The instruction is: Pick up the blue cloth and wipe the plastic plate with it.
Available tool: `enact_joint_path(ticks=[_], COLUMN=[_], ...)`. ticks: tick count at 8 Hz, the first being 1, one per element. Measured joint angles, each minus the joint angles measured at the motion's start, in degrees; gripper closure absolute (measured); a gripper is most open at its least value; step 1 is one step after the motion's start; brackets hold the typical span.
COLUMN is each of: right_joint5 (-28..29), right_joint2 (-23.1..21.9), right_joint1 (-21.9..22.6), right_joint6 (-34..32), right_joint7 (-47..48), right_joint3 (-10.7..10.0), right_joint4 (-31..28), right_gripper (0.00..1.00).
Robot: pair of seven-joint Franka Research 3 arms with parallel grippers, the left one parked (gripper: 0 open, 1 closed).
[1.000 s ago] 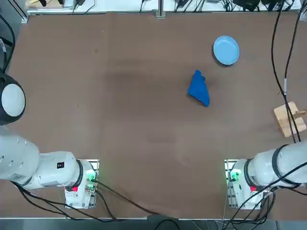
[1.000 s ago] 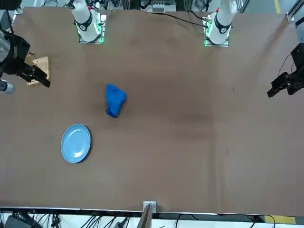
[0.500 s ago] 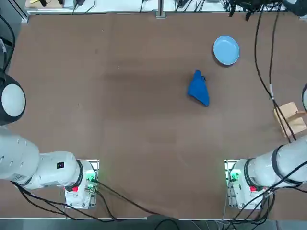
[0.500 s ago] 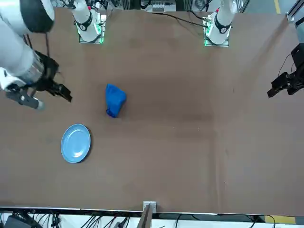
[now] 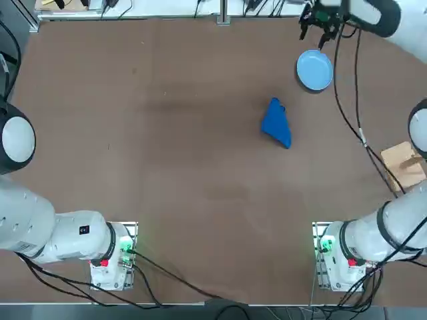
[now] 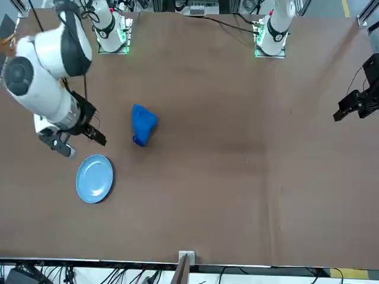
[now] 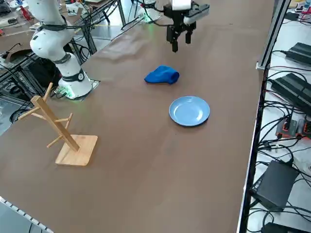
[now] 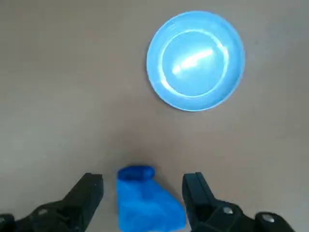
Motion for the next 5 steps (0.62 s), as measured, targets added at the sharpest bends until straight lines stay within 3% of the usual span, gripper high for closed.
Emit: enact_joint_path(ticks=[5], right_joint5=[-0.11], right_joint2=[3.73], right_joint1=[4.98], right_joint6=[12.97], right_joint7=[2.28], right_joint3=[0.06], right_joint4=[-10.25], right_gripper=[0.0])
